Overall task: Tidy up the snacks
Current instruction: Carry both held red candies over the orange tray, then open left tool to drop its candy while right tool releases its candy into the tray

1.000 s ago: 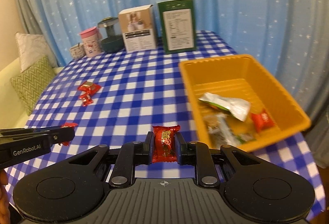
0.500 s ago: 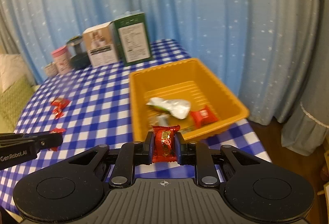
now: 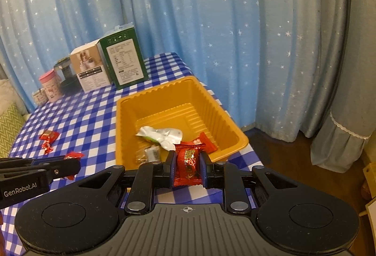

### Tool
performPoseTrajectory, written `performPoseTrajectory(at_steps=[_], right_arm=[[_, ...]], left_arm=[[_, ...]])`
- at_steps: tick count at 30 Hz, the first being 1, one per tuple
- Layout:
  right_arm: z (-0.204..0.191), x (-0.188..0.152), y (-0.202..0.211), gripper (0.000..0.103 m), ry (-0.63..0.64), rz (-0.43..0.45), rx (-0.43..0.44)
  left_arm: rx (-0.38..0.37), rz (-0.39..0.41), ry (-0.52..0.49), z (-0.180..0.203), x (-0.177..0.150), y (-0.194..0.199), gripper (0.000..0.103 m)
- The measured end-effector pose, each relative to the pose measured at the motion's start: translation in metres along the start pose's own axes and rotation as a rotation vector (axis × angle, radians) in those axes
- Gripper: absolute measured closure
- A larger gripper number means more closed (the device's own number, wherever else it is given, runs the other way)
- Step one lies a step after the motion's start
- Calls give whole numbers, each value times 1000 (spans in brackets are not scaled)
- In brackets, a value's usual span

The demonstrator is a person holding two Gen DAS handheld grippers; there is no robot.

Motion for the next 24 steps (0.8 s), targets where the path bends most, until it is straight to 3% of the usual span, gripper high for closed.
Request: performPoseTrajectory(at_steps=[24], right_arm=[[22,28,-63,82,-15,-12,6]], left_arm=[[-48,-46,-18,11,24,-78,88]])
Point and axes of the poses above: each gripper's, at about its wrist camera, not at the fingertips, and y roughly against the way its jaws point, z to its right, x to its top, the point moved 10 cm from there along -y, roughly the way its jaws point, and after that the axes turned 1 degree about z, right-handed, at the moved point
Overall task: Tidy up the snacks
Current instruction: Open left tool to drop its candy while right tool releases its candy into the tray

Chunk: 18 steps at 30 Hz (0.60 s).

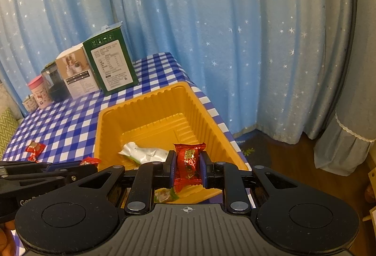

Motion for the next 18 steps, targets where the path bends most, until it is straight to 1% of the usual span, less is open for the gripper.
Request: performPoseTrajectory(at_steps=[4,6,7,10,15,18], right_arm=[[1,0,-4,82,-4,0,0],[1,0,-5,82,-4,-2,1],[1,0,-6,82,-7,-2,1],[3,-1,-5,82,-11,-2,1],[1,-3,-6,82,-12,-6,7],[-3,-2,-7,82,-10,-6,17]], left_arm=[[-6,3,1,0,2,-11,86],[-22,-2,16,-1,2,-16,69],[-23,-3,22,-2,1,-17,69],[4,-3,20,-12,-1,-14,69],[46,-6,33,-29,-11,0,69],[59,-1,53,-36,-15,9,69]])
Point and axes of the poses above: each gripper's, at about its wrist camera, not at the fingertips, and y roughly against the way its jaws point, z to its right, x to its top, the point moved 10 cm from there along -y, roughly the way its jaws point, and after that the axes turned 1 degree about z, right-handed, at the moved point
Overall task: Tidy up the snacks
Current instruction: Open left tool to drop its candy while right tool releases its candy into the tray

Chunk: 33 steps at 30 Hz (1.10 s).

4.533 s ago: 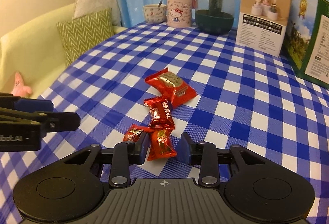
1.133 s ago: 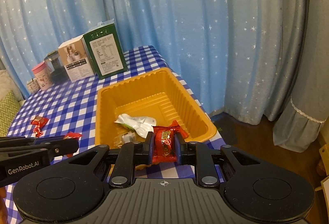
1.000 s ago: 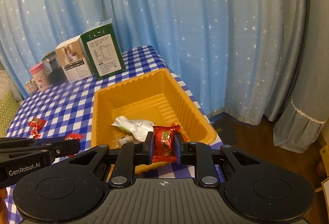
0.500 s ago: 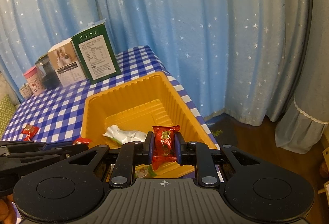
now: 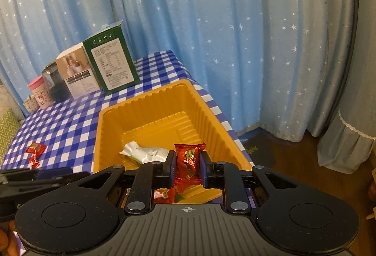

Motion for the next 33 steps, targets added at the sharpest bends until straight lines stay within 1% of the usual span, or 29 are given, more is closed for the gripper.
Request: performPoseTrajectory(at_steps=[6,10,11,12,13,14,16,24,27,33], right_arm=[[-10,5,-3,82,-2,-3,42],[-21,12,-7,81,-23,-2,104],[-23,14,-8,75,-28,-1,118],[-25,15,-8,66,-38,-2,131],[-25,17,-7,44,-51,4,141],[-24,19,-5,35,-63,15,143],[-20,19,-1,35,-79,29,129],[-5,-5,16,35,-109,-18,71],[-8,-15,24,35,-104,-32,64],[-23,-30,44,35,-86,-42,69]], left_arm=[[18,17,25,-11,0,11,68],[23,23,48,-20,-1,14,67],[27,25,53,-22,-2,16,65],[29,26,57,-24,-2,17,63],[32,27,61,-26,-3,18,63],[36,28,62,-28,-4,20,62],[48,30,65,-33,-7,24,60],[78,31,84,-47,-19,44,54],[89,33,87,-50,-22,55,49],[110,44,99,-57,-30,79,43]])
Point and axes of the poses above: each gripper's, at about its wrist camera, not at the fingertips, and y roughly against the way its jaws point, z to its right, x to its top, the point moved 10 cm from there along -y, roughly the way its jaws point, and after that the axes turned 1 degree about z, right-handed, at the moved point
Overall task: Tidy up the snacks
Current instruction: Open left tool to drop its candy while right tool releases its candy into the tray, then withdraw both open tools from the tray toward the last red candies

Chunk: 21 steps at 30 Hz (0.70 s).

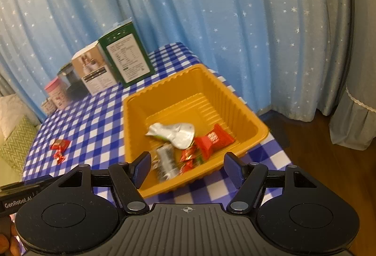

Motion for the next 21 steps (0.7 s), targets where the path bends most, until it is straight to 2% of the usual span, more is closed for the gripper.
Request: performPoseTrajectory(at_steps=[3,8,21], right_arm=[[-11,-7,7,35,18,-7,7],[-29,-15,15,35,43,-13,25],[-69,-29,25,35,122,-30,63]], left_arm=[[17,7,7,-7,-3,11,36],[42,16,17,-21,-6,29,35],[85,41,68,-57,-17,63,22]])
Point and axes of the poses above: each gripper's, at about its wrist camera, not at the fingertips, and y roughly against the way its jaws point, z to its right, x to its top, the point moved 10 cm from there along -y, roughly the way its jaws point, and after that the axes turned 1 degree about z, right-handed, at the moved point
